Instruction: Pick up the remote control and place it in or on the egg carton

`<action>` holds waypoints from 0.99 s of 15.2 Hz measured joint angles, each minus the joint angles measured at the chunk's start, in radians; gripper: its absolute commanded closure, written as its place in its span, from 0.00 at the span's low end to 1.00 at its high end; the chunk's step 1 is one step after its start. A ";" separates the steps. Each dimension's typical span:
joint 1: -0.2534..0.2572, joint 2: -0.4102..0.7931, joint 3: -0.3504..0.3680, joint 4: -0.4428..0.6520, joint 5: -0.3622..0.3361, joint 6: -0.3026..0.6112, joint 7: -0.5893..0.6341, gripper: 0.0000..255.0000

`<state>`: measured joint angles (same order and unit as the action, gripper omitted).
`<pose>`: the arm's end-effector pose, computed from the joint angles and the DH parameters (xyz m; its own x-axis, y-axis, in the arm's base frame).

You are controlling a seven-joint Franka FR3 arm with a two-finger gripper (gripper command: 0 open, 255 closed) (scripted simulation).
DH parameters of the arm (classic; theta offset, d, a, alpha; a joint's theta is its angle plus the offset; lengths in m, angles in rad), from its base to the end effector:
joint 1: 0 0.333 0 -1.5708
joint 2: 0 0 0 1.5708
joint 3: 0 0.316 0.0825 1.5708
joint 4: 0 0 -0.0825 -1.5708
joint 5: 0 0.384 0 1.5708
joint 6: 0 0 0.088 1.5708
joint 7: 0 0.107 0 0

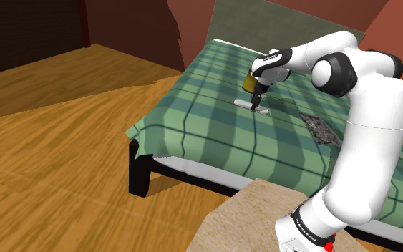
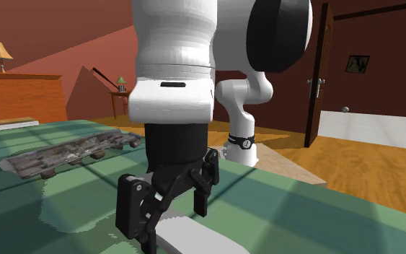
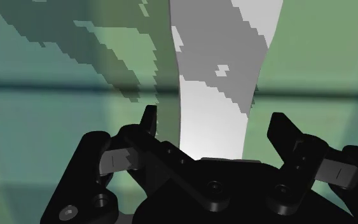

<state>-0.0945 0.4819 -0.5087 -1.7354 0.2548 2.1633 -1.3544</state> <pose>0.5663 -0.3382 0.3317 0.7902 0.6128 -0.0109 0.6128 -0.7900 0.0194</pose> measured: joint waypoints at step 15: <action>0.000 0.001 0.000 -0.002 0.001 0.003 -0.001 1.00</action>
<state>-0.0947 0.4826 -0.5083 -1.7378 0.2555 2.1663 -1.3551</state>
